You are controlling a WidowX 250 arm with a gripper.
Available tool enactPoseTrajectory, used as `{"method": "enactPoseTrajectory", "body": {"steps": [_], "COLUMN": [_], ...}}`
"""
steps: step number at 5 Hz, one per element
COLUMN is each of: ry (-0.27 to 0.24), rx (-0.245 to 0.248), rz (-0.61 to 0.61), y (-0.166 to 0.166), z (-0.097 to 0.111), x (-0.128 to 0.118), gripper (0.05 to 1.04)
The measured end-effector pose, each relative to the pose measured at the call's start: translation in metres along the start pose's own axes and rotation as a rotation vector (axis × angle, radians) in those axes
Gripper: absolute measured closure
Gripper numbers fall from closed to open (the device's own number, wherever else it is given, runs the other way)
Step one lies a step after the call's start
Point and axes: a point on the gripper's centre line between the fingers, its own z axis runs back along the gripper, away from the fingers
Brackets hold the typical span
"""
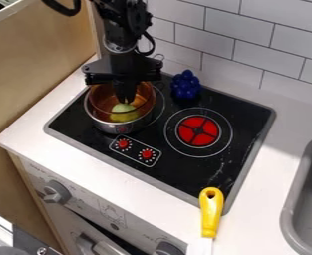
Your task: Picked the green item out of the pot and put it on the right burner
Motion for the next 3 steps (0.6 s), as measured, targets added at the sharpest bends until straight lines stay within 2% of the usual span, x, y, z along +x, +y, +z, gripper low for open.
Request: {"method": "enactPoseTrajectory", "body": {"steps": [1, 2, 3], "ry": [-0.013, -0.027, -0.027], "rx": [0.015, 0.017, 0.019], "rz": [-0.001, 0.016, 0.023], "y": [-0.0005, -0.0019, -0.0018], "z": [-0.001, 0.0029, 0.0037], "x": [-0.0021, -0.0008, -0.0021], "gripper": [0.888, 0.652, 0.354]}}
